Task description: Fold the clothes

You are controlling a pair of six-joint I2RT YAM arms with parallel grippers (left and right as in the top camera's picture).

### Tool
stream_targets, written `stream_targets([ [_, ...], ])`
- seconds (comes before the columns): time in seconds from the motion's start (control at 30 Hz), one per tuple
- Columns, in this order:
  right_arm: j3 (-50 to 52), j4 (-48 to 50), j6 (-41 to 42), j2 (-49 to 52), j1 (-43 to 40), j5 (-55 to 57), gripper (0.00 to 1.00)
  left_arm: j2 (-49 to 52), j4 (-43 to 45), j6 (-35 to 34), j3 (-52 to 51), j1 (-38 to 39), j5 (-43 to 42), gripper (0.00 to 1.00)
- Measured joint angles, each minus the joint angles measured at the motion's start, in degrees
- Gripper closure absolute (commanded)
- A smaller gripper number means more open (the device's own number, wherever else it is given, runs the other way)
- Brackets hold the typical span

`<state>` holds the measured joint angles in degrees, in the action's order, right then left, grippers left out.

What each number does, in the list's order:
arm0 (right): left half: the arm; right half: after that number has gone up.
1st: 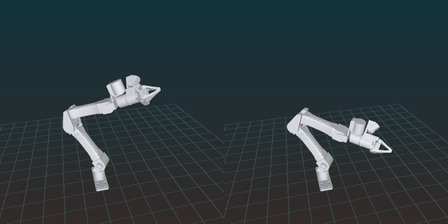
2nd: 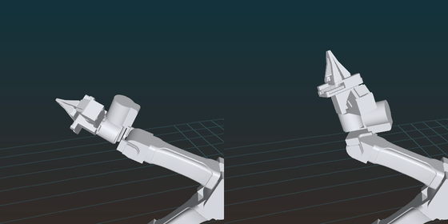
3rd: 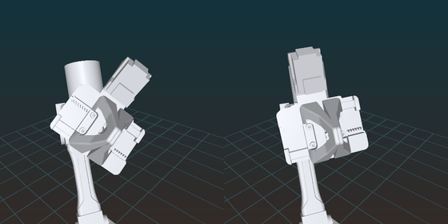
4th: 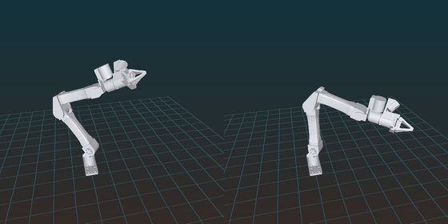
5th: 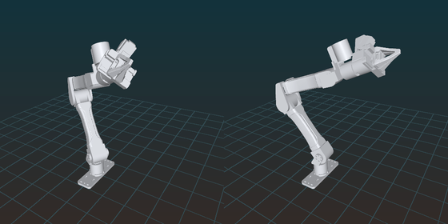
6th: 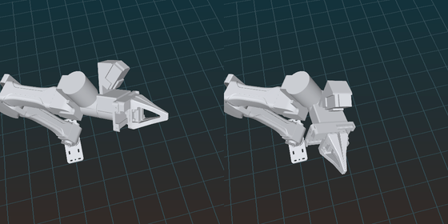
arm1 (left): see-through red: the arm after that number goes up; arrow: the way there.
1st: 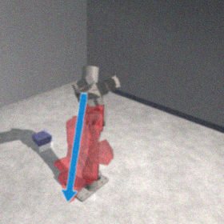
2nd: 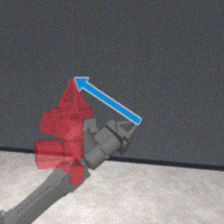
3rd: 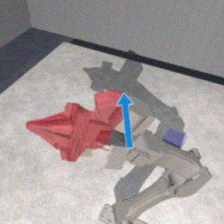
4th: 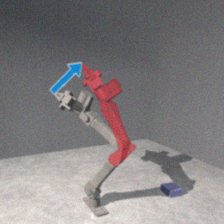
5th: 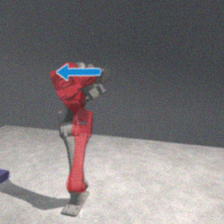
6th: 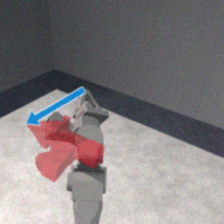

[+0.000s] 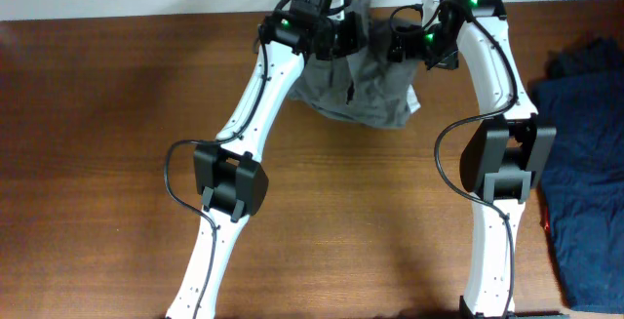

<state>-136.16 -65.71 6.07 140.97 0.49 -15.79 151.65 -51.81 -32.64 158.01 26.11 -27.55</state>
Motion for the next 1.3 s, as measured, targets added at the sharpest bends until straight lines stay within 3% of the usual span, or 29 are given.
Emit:
stream_targets([
  [0.4,0.0,0.0,0.0,0.0,-0.5,0.0,0.01,0.0,2.0,0.0,0.0,0.9,-5.4,0.98],
  [0.5,0.0,-0.2,0.0,0.0,-1.3,0.0,0.01,0.0,2.0,0.0,0.0,0.8,-5.5,0.92],
  [0.77,0.0,-2.0,0.0,0.0,-5.7,0.0,0.01,0.0,2.0,0.0,0.0,1.0,-5.5,0.95],
  [0.9,-0.1,-2.6,0.0,0.0,-7.3,0.0,0.01,0.0,2.0,-0.2,0.0,2.0,-5.6,0.61],
  [0.97,-0.1,-3.0,0.0,0.0,-7.6,0.0,0.02,0.0,2.1,-0.2,0.0,3.1,-5.7,0.32],
  [1.07,-0.2,-3.4,-0.1,0.0,-7.6,0.0,0.01,0.0,2.2,1.2,0.0,5.0,-6.3,0.07],
  [1.17,-0.2,-4.0,-0.1,0.0,-7.6,0.0,0.01,0.0,2.2,2.6,0.0,6.4,-6.7,0.02],
  [1.3,-0.6,-4.6,0.0,0.0,-7.6,0.0,0.01,0.0,2.3,3.8,0.0,6.6,-6.8,0.02],
])
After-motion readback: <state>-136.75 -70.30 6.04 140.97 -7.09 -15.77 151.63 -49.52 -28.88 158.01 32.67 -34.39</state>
